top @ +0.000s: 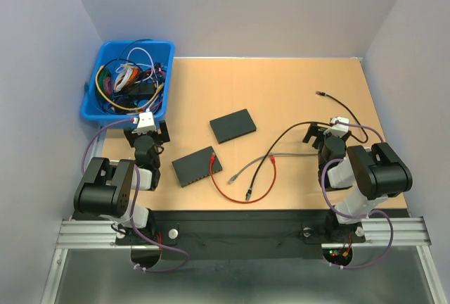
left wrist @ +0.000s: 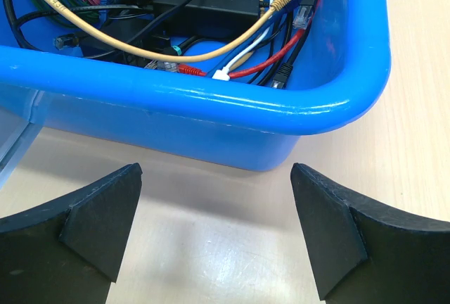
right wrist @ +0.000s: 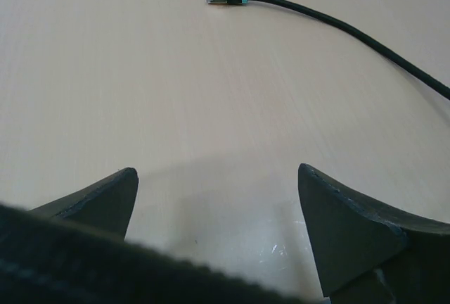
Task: Insert the plug into the switch port
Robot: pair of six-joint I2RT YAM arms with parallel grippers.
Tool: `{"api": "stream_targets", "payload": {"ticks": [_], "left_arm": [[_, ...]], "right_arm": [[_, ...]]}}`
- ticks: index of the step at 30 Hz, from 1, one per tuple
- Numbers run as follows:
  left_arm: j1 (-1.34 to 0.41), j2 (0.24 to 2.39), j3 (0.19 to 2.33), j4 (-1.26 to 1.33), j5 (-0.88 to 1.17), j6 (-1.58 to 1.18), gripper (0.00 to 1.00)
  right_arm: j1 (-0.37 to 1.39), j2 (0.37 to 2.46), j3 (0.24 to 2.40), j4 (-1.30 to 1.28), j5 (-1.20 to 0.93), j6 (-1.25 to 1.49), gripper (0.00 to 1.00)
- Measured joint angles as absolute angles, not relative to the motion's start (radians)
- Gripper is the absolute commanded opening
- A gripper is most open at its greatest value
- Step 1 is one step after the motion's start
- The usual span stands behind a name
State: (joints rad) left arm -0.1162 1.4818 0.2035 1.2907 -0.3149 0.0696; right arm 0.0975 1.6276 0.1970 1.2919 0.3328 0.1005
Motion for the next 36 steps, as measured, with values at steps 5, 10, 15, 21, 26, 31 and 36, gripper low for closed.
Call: {"api": "stream_targets", "payload": {"ticks": [5,10,15,21,26,31,36], "left_arm": [[-0.116,1.482,0.204,1.291,-0.315,0.070,0.99],[-0.116,1.482,0.204,1.291,-0.315,0.070,0.99],[-0.116,1.482,0.204,1.291,-0.315,0.070,0.99],[-0.116,1.482,0.204,1.291,-0.315,0.070,0.99],[-0.116,1.482,0.205,1.292,-0.316,0.070,0.99],[-0.116,1.482,0.205,1.293,-0.316,0.070,0.99],[-0.116,1.482,0.205,1.295,-0.318,0.070,0.99]], "right_arm": [[0.097,1.627,0.197,1.292,0.333,0.101,1.00],[0.097,1.627,0.197,1.292,0.333,0.101,1.00],[0.097,1.627,0.197,1.292,0.333,0.101,1.00],[0.114,1.464,0.182,1.217,0.405,0.097,1.00],[0.125,1.005,0.182,1.071,0.382,0.215,1.00],[0.126,0.511,0.130,0.874,0.322,0.497,1.00],[0.125,0.390,0.141,0.575,0.277,0.638,1.00]]}}
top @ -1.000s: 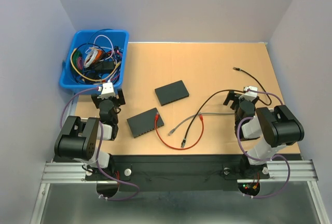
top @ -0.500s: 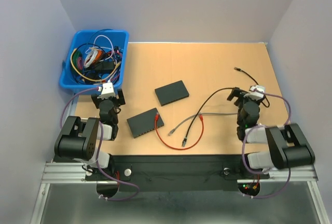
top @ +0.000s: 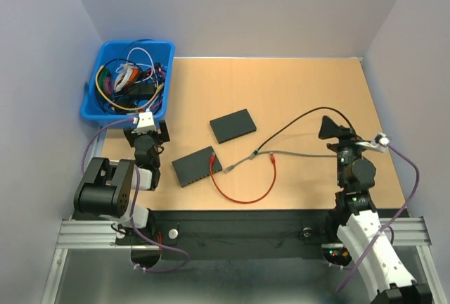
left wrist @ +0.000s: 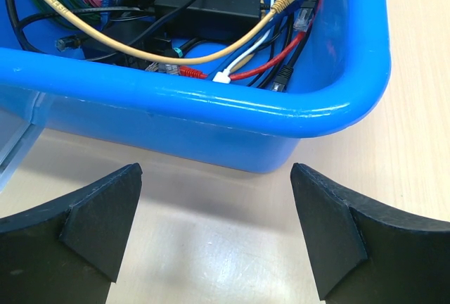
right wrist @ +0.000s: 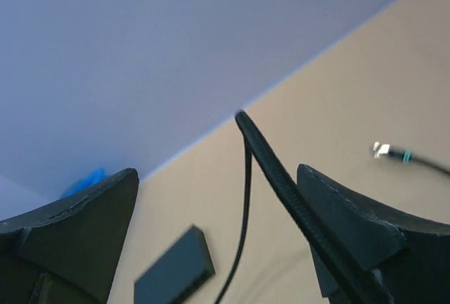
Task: Insert the plug into the switch port
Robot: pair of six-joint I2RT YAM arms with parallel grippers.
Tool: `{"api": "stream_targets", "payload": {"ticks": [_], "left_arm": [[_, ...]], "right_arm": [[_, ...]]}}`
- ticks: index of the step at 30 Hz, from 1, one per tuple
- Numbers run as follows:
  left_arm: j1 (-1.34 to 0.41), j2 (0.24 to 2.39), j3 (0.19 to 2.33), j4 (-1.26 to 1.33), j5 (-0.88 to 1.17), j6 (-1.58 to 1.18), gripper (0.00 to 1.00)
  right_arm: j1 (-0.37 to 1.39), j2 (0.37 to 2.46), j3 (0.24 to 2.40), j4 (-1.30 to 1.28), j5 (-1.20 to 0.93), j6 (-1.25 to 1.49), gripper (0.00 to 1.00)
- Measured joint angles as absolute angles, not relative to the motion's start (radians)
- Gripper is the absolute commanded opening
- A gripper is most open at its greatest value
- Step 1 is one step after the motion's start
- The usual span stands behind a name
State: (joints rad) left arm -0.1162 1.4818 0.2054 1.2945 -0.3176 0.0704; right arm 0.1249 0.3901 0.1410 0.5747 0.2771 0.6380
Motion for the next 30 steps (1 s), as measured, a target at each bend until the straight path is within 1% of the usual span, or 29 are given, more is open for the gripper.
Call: {"api": "stream_targets", "payload": {"ticks": [1,4,7,9,12,13,16,17,21,24,27,30], "left_arm": [[-0.116,1.482,0.205,1.294,-0.318,0.070,0.99],[-0.116,1.482,0.205,1.295,-0.318,0.070,0.99],[-0.116,1.482,0.205,1.295,-0.318,0.070,0.99],[-0.116,1.482,0.205,1.295,-0.318,0.070,0.99],[-0.116,1.482,0.205,1.295,-0.318,0.070,0.99],[-0.116,1.482,0.205,1.295,-0.318,0.070,0.99],[-0.116,1.482,0.205,1.295,-0.318,0.070,0.99],[-0.116,1.482,0.205,1.295,-0.318,0.070,0.99],[-0.116,1.482,0.205,1.295,-0.318,0.070,0.99],[-0.116,1.482,0.205,1.295,-0.318,0.070,0.99],[-0.115,1.482,0.206,1.295,-0.318,0.070,0.99],[-0.117,1.463,0.217,1.267,-0.360,0.065,0.99]], "right_arm": [[0.125,0.421,0.169,0.483,0.241,0.655,1.00],[0.125,0.562,0.263,0.339,0.121,0.689,1.00],[0.131,0.701,0.334,0.264,-0.019,0.708,1.00],[0.173,0.786,0.364,0.205,-0.068,0.705,1.00],[0.313,0.801,0.373,0.113,-0.031,0.688,1.00],[0.405,0.794,0.384,0.072,-0.003,0.680,0.99],[0.546,0.800,0.438,-0.010,0.037,0.674,0.91],[0.572,0.821,0.470,-0.035,0.047,0.678,0.89],[0.632,0.923,0.532,-0.065,0.048,0.696,0.88],[0.703,1.013,0.553,-0.081,0.058,0.705,0.85],[0.820,1.121,0.609,-0.117,0.079,0.701,0.82],[0.888,1.202,0.687,-0.129,0.096,0.688,0.82]]}}
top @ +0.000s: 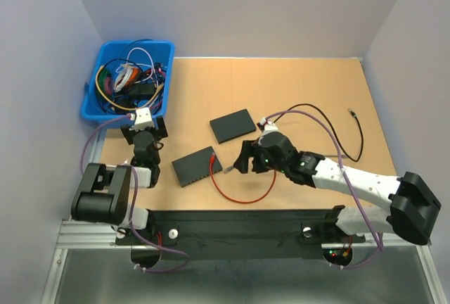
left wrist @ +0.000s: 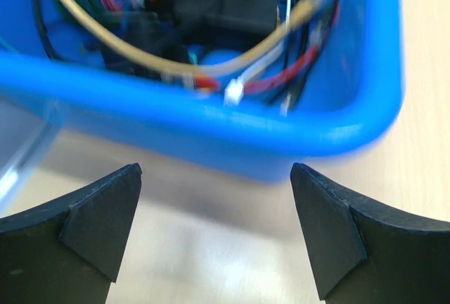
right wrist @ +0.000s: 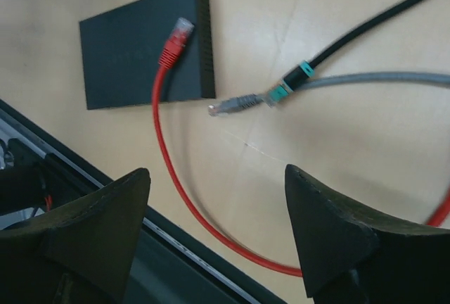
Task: Insert the plug into the switch port
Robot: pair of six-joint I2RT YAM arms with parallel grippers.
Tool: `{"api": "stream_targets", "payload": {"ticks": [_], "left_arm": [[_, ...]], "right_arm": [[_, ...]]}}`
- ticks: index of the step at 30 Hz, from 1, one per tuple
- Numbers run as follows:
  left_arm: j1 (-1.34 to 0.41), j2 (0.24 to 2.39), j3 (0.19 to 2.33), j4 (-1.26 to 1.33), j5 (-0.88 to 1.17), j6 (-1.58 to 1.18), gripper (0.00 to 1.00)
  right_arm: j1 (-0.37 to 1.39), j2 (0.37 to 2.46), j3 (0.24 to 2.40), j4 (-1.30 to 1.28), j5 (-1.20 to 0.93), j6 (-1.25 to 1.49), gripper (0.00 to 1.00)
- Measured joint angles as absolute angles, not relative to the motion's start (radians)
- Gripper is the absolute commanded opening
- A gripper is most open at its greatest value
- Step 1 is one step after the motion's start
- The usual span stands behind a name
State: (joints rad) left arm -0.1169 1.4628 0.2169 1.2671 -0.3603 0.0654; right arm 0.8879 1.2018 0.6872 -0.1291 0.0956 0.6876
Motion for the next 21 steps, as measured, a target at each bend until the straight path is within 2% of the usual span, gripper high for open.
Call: {"api": "stream_targets", "payload": {"ticks": [7,11,17,21], "left_arm": [[-0.194,1.165,0.489,0.854,-0.408,-0.017,0.99],[-0.203,0.975,0.646,0.667,-0.332,-0.170,0.99],[-0.194,0.799,0.589,0.537,-0.217,-0.403,0.99],[-0.167,0.775,0.548,0.400,-0.096,-0.493,0.99]], "right_arm": [[0.926,1.298,0.812,-0.123,0.158,0.675,0.74],[0.942,1.390,0.873,-0.126,0.191,0.665,0.72],[0.994,1.502,0.951,-0.129,0.229,0.659,0.70],[1.019,1.583,1.010,-0.128,0.250,0.659,0.68]]}}
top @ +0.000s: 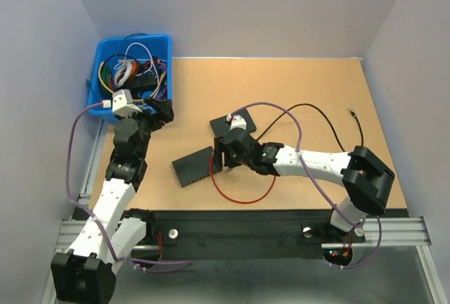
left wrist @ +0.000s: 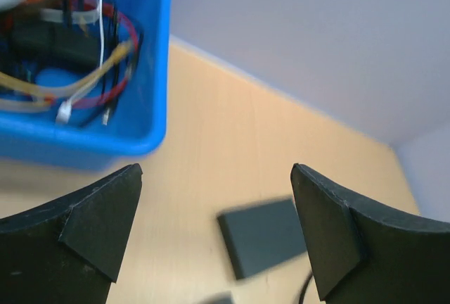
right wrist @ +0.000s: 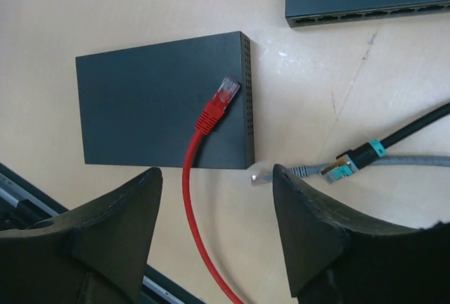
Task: Insert the plug into the switch port
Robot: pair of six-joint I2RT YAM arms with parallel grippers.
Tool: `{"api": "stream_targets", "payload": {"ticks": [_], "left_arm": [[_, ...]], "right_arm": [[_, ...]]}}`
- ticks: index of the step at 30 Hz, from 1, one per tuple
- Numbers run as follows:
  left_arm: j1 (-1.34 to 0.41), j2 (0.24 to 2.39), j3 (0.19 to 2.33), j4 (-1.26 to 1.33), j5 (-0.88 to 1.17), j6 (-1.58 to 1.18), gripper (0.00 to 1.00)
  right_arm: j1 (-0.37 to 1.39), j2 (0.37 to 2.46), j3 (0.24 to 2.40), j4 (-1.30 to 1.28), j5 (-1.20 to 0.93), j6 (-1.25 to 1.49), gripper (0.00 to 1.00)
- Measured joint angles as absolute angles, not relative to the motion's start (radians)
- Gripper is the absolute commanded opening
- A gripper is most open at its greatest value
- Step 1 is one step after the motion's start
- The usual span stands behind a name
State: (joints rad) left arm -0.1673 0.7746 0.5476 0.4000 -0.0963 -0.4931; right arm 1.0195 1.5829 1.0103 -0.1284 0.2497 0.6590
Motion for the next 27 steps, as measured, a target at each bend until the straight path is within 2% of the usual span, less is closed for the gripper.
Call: {"api": "stream_targets", "payload": {"ticks": [2,4,8,15,20,21,27], "left_arm": [[-0.169,0.807,0.598,0.263,-0.062,-0.507,0.99],[-0.181,0.870,0.750,0.067,-0.062,-0.487,0.99],[-0.189,0.900,0.952,-0.120,-0.089,-0.410,0.99],[-0.189,0.794,0.886,-0.239,-0.130,-0.299,0.98],[-0.189,0.813,0.835,-0.289,-0.117,-0.270,0.97],[-0.189,0.817,0.830,-0.290,-0.109,-0.265,0.96],[-0.189,0.821,0.830,-0.282,-0.069,-0.251,0.96]], "right_arm": [[1.029,1.624,1.040,-0.129,0.259,0.660,0.67],[1.036,1.659,1.061,-0.129,0.263,0.663,0.66],[1.052,1.731,1.102,-0.139,0.282,0.675,0.63],[1.081,1.858,1.208,-0.176,0.318,0.688,0.54],[1.092,1.894,1.251,-0.204,0.353,0.697,0.38],[1.093,1.903,1.260,-0.208,0.361,0.697,0.32],[1.113,1.950,1.309,-0.211,0.389,0.707,0.12]]}}
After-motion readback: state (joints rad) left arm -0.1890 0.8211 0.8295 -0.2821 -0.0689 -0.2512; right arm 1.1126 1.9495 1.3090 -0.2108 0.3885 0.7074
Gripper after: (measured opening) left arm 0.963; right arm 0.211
